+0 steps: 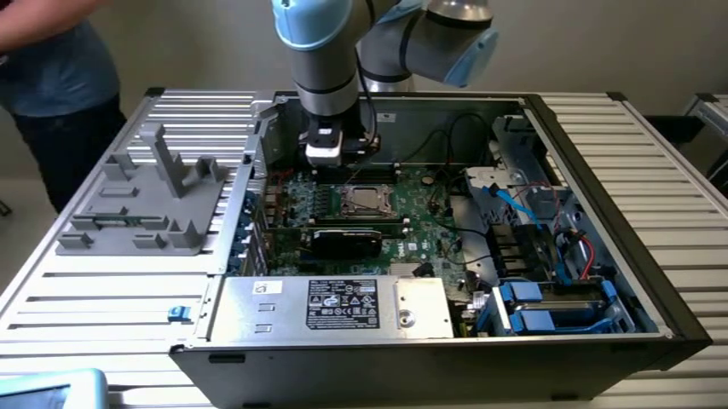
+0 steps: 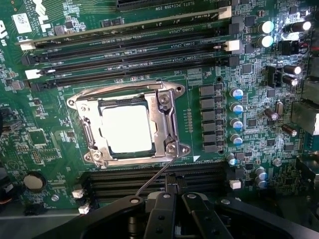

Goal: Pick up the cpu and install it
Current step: 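Install the first cpu locking lever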

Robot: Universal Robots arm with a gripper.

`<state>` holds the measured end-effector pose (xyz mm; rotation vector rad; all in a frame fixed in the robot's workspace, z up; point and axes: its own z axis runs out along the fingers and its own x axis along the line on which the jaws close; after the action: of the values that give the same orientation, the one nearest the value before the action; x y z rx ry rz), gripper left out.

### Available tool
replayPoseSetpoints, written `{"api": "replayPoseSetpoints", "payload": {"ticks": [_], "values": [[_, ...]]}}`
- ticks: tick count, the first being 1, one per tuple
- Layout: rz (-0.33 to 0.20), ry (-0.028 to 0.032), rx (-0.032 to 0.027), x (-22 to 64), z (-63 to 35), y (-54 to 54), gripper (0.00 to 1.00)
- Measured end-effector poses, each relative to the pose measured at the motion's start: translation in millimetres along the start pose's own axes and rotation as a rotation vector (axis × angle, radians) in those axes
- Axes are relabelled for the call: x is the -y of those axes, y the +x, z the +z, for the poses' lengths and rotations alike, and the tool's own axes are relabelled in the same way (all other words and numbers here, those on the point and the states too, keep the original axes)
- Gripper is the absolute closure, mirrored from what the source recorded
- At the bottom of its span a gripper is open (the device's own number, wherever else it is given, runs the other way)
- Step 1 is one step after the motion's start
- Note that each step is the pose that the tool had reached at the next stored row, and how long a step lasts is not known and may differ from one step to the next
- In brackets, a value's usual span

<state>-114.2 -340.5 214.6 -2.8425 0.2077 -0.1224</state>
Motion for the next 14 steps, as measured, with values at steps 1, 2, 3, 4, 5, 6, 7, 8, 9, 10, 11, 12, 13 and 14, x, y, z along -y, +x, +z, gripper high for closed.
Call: {"api": "replayPoseSetpoints", "payload": {"ticks": [1,2,3,4,5,6,7,8,9,10,11,12,13,14], "values": [[0.0,0.0006,-0.0001,-0.3,-0.1,-0.1,0.89],[0.0,0.0007,0.0,-0.6,-0.2,-0.2,0.89],[0.0,0.0009,0.0,-1.0,-0.3,-0.2,0.89],[0.0,0.0011,-0.0003,-1.2,0.0,-0.4,0.89],[0.0,0.0013,-0.0011,-1.5,0.4,-1.0,0.89],[0.0,0.0018,-0.0025,-2.0,0.7,-1.9,0.89],[-0.001,0.0028,-0.0044,-2.3,1.2,-2.7,0.89],[-0.001,0.0045,-0.0063,-2.6,1.8,-3.3,0.89],[-0.001,0.0059,-0.0075,-3.1,2.5,-3.3,0.89],[0.0,0.0065,-0.0083,-3.6,3.1,-3.4,0.89],[0.002,0.0072,-0.0087,-4.1,3.6,-3.4,0.89],[0.004,0.0086,-0.0094,-4.4,4.2,-3.4,0.89],[0.006,0.0103,-0.0097,-4.6,4.6,-3.5,0.89],[0.007,0.0127,-0.0096,-4.8,4.6,-3.5,0.89]]}}
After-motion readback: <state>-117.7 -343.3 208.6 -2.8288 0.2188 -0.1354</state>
